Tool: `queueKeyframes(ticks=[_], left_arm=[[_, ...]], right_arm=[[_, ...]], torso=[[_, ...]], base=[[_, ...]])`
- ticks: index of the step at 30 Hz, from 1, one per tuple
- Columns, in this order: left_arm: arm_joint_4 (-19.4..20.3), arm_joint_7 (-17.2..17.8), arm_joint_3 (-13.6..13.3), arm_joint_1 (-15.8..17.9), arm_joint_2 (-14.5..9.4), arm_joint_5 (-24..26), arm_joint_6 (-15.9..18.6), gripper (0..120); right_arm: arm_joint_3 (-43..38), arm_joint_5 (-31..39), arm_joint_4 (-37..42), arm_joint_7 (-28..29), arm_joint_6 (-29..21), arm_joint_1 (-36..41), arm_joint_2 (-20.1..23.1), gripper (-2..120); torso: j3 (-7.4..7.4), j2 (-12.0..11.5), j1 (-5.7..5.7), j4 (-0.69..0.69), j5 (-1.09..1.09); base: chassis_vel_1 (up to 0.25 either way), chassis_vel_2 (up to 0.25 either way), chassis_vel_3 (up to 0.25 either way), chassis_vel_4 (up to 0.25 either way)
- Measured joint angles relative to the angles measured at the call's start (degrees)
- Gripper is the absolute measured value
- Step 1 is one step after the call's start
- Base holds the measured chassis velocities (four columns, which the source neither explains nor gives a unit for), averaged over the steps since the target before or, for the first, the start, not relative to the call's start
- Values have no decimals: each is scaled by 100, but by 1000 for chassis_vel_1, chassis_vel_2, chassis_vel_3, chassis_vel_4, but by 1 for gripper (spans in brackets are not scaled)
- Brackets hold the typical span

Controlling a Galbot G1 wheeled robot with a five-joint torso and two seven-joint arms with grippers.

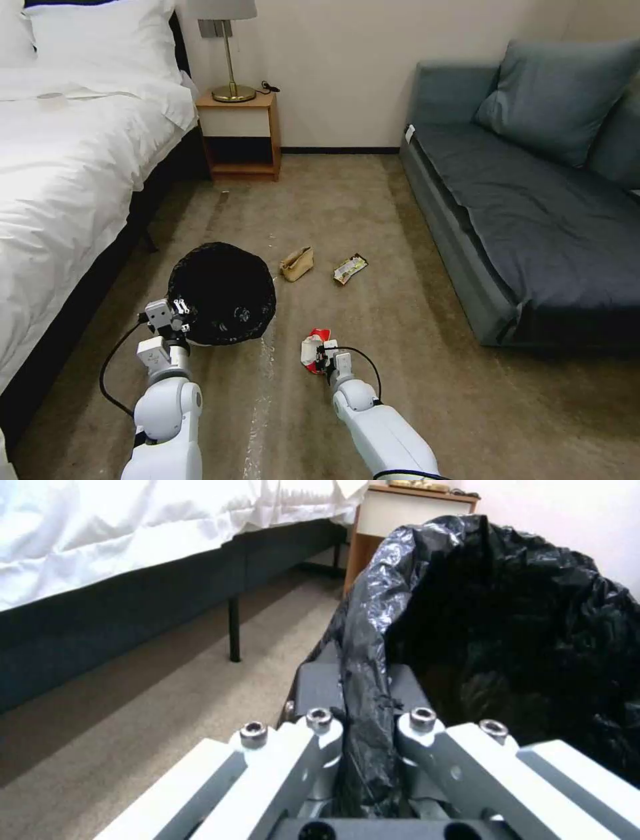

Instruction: Pick up the trash bin, then pick up the garbage on the floor and place it into the trash bin.

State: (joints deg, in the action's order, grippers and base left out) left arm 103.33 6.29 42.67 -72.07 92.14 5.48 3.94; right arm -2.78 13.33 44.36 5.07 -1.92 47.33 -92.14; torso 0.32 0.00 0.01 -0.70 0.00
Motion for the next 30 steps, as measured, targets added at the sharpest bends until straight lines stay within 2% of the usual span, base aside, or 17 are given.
queueKeyframes(ticks=[30], left_arm=[[-38, 10, 14, 51, 0, 52, 17, 5]], right_arm=[[-285, -229, 360, 34, 218, 139, 0, 0]], torso=[[0, 0, 0, 0, 0]], base=[[0, 0, 0, 0]])
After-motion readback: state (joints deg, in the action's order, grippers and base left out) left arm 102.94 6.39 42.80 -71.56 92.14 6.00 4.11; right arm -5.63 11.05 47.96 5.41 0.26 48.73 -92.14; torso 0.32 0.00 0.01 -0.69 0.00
